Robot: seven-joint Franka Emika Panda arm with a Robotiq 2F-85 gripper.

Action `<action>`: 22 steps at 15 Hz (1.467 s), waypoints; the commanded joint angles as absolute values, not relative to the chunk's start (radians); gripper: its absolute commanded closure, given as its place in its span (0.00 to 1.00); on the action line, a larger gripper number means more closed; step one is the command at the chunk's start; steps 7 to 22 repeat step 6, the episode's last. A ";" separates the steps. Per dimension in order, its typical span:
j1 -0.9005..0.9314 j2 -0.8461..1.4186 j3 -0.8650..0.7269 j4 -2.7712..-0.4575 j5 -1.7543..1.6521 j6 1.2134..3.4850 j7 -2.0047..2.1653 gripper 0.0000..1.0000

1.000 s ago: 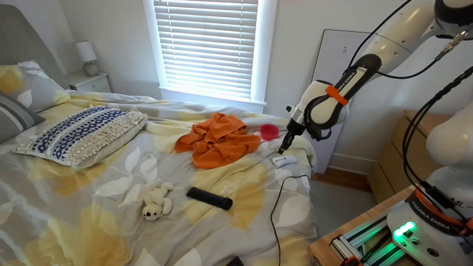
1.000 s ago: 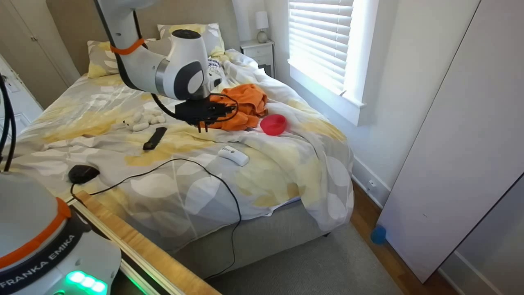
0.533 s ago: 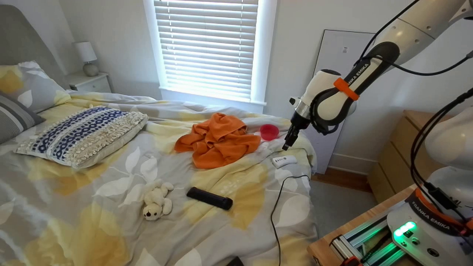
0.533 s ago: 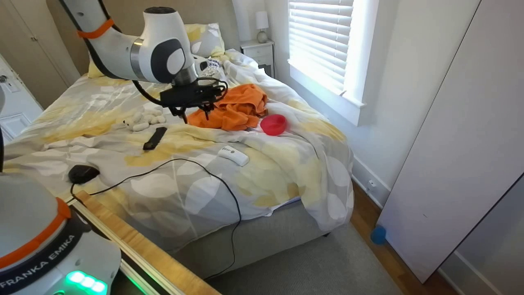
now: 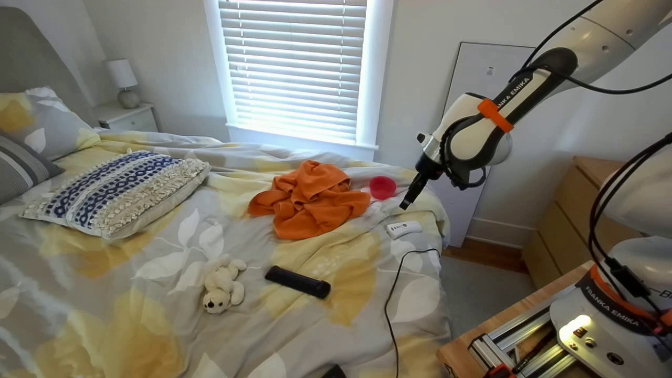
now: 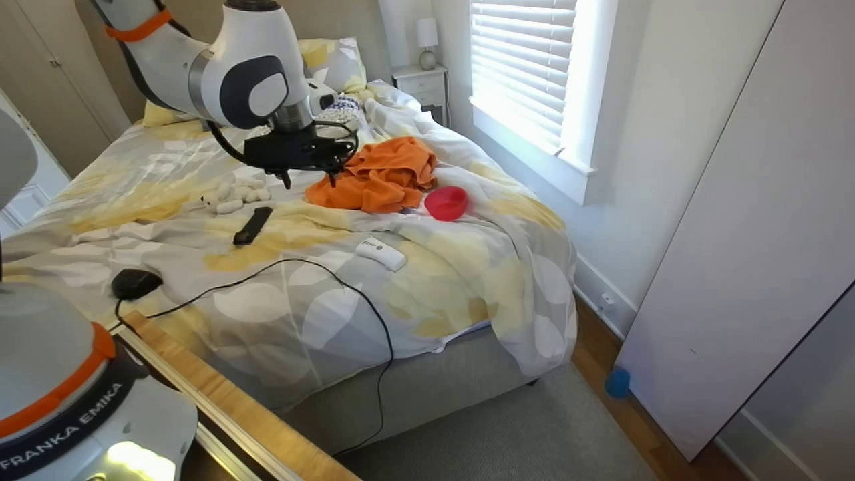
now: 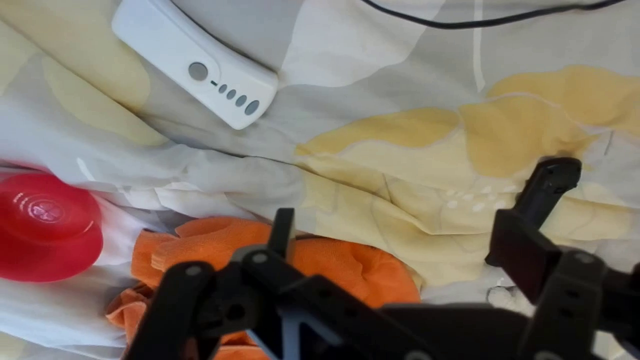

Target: Press the top button on the white remote

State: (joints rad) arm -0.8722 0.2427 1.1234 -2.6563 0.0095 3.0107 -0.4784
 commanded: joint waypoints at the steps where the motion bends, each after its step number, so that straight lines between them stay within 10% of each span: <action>1: -0.871 0.243 1.120 -2.656 0.009 3.011 -0.478 0.00; 22: -0.864 0.243 1.119 -2.655 0.009 3.011 -0.478 0.00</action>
